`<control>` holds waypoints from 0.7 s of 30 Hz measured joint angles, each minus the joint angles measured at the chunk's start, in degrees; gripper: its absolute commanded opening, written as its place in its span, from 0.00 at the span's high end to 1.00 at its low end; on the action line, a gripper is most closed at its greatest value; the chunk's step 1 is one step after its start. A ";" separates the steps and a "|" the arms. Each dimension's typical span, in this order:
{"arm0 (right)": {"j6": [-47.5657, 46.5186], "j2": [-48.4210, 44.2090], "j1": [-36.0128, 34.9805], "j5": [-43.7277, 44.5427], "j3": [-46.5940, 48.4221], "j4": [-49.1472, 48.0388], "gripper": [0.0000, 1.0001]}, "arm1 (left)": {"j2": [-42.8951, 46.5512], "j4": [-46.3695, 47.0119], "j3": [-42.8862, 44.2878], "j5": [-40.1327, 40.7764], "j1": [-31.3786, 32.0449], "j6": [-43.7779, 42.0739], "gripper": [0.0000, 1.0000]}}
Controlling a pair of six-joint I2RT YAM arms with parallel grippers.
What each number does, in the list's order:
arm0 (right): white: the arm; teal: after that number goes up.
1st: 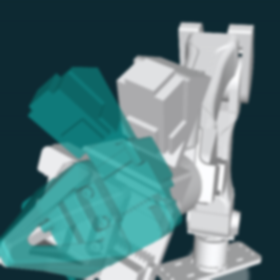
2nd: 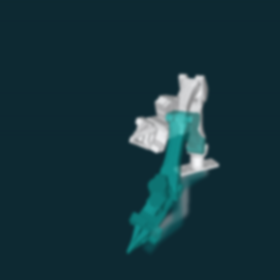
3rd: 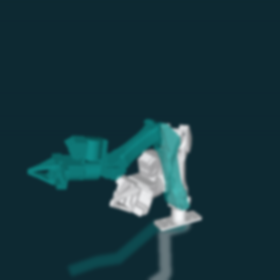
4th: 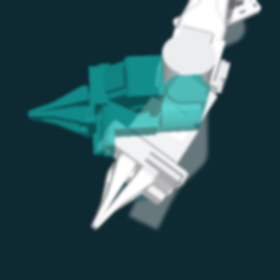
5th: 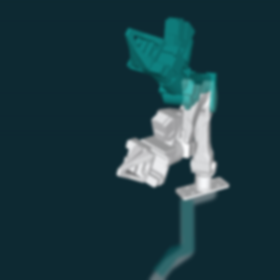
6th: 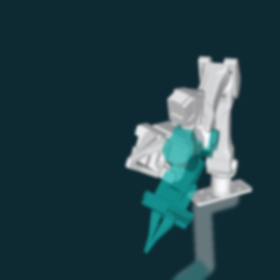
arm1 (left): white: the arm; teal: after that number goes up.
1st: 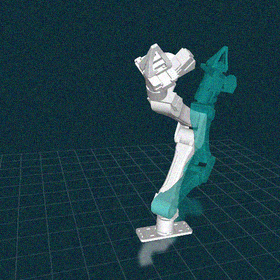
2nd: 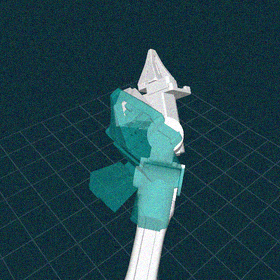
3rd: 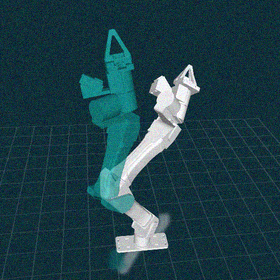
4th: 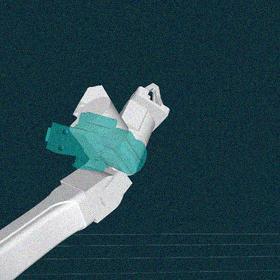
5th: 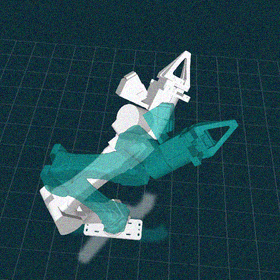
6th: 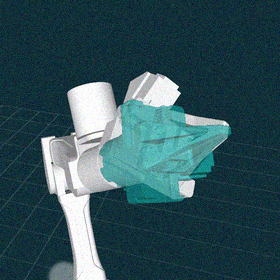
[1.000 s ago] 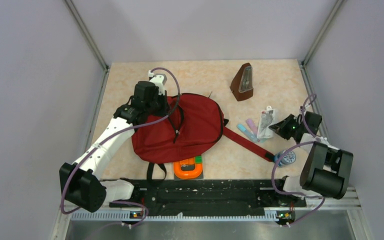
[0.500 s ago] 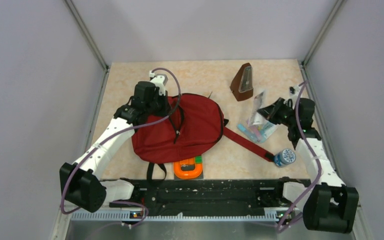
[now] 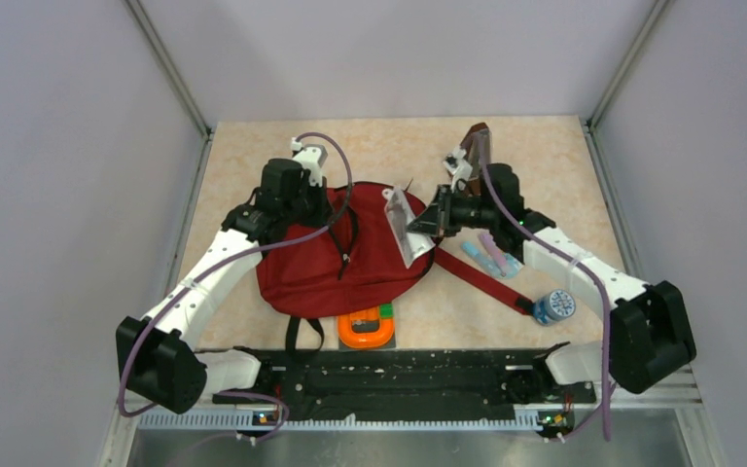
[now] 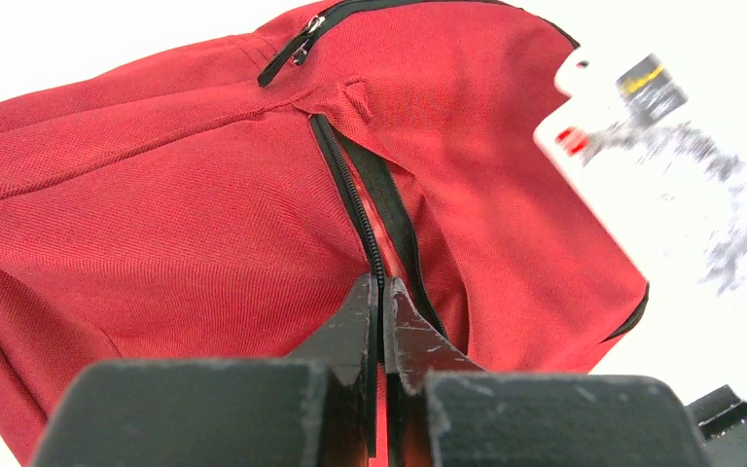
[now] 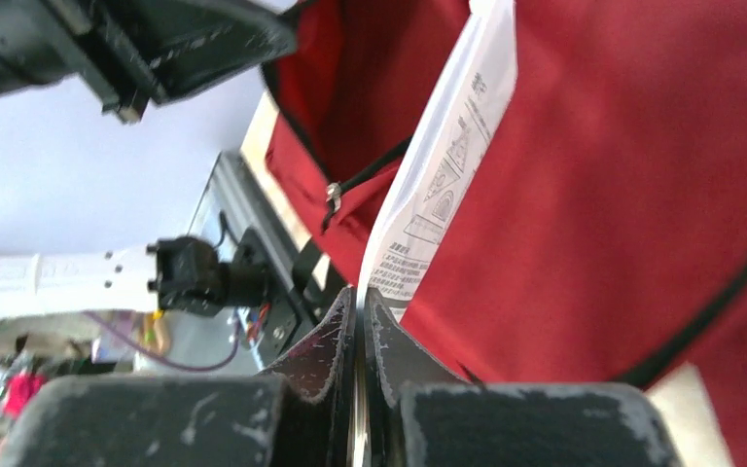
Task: Pack the student bag
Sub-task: Place the stationery in the student bag.
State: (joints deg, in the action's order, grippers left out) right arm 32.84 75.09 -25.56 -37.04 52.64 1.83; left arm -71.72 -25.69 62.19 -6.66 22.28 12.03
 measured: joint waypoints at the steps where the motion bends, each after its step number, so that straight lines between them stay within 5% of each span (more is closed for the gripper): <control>1: 0.35 1.27 -1.66 -0.85 0.42 -0.63 1.00 | 0.00 0.00 0.00 0.00 0.00 0.00 1.00; 9: 5.90 8.37 -9.66 -6.19 0.90 -9.38 1.00 | 0.00 0.00 0.00 0.04 0.00 0.00 1.00; 21: 12.22 17.09 -11.69 -9.70 4.22 -19.89 1.00 | 0.00 0.00 0.00 -0.11 0.00 0.00 1.00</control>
State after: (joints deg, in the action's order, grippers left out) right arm 45.06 92.18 -37.26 -46.74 56.86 -18.06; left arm -71.72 -25.69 62.19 -6.76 22.28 12.03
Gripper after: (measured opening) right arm 0.008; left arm 0.021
